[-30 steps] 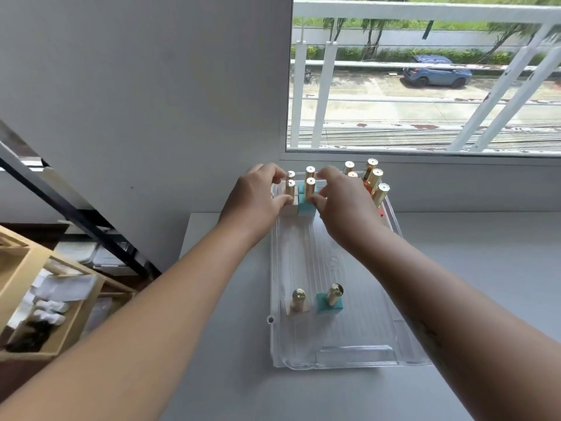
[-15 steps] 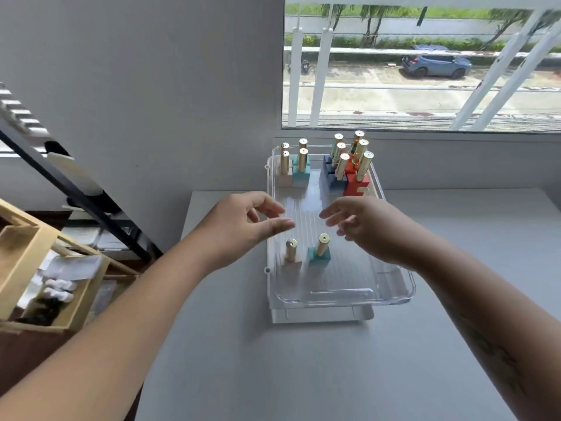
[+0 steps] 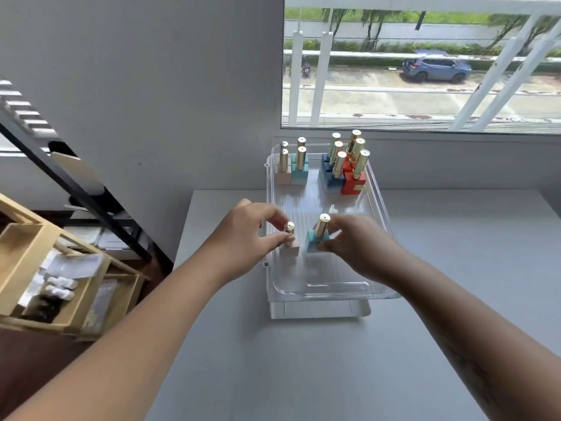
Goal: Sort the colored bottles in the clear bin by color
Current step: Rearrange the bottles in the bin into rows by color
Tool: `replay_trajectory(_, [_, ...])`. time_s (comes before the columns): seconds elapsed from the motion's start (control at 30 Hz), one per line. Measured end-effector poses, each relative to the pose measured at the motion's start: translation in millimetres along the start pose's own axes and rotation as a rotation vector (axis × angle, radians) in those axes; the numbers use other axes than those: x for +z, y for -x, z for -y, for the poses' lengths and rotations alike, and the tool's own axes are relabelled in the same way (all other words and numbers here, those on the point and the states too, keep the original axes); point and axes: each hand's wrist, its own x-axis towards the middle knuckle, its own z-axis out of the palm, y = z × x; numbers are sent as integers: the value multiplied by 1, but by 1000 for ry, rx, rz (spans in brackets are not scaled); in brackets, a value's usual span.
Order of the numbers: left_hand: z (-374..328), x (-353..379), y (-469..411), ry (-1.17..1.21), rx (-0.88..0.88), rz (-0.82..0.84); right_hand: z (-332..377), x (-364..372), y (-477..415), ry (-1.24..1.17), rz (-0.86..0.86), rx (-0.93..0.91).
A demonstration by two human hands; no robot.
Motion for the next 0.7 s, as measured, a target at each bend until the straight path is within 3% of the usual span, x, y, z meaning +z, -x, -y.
replay_trajectory(0.23, [-1, 1, -54, 28, -22, -106, 5, -10, -54, 6, -254, 4])
replay_trajectory(0.7, [13, 7, -102, -73, -97, -278, 15, 8, -103, 128, -285, 89])
